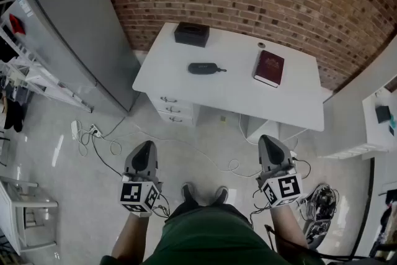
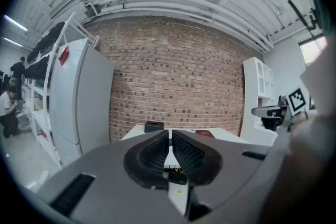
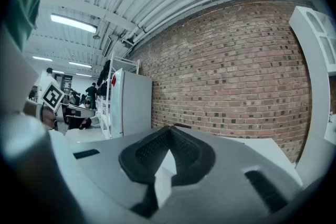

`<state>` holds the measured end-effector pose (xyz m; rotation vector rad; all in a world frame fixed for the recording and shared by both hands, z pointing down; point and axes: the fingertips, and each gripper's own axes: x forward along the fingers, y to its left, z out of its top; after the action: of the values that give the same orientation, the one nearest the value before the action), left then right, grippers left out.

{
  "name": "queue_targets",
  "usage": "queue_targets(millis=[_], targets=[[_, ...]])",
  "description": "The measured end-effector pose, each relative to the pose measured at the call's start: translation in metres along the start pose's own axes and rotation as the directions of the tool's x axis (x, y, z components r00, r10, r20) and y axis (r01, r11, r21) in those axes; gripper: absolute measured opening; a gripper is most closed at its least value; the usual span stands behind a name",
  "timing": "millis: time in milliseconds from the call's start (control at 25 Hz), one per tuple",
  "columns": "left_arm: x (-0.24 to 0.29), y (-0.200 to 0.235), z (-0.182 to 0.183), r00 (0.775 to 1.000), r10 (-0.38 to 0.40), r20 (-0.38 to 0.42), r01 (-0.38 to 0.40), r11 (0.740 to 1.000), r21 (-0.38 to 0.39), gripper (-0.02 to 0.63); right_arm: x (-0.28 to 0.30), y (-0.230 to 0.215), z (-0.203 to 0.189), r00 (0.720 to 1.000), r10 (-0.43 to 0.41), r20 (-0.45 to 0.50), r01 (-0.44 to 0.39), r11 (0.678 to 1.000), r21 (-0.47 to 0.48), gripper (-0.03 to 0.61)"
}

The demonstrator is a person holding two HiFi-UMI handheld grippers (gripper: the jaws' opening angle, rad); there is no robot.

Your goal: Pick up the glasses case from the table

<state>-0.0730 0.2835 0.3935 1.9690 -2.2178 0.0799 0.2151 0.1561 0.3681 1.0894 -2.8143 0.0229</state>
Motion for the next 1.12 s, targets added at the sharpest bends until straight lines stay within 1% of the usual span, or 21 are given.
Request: queue_targets(millis=[320, 440, 680, 920, 1120], targets=[[0.006, 0.025, 0.005, 1.000, -0.025, -0.002, 0.025, 1.000, 0.000, 0.018, 0.018, 0.016, -0.001, 0.999, -0.030, -0.022, 0.030, 1.000, 0.006, 0.000], [0.006, 0.040, 0.003, 0.999, -0.044, -0.004, 0.044, 0.999, -0.003, 0.018, 0.028, 0.025, -0.003, 0.999, -0.040, -0.037, 0.041, 0.999, 0.023, 0.000], [0.012, 0.076, -0.006, 0.997, -0.069, -0.018, 0.069, 0.998, -0.011, 0.018, 0.044, 0.044, -0.006, 0.996, -0.086, -0.031, 0.087, 0.995, 0.048, 0.002], [0.018, 0.094, -0.007, 0.995, -0.096, -0.016, 0.096, 0.995, -0.024, 0.018, 0.057, 0.060, -0.003, 0.994, -0.098, -0.052, 0.100, 0.994, 0.040, 0.002], [0.026, 0.111, -0.008, 0.994, -0.103, -0.024, 0.101, 0.993, -0.058, 0.018, 0.071, 0.071, 0.002, 0.994, -0.094, -0.062, 0.096, 0.995, 0.036, 0.002]])
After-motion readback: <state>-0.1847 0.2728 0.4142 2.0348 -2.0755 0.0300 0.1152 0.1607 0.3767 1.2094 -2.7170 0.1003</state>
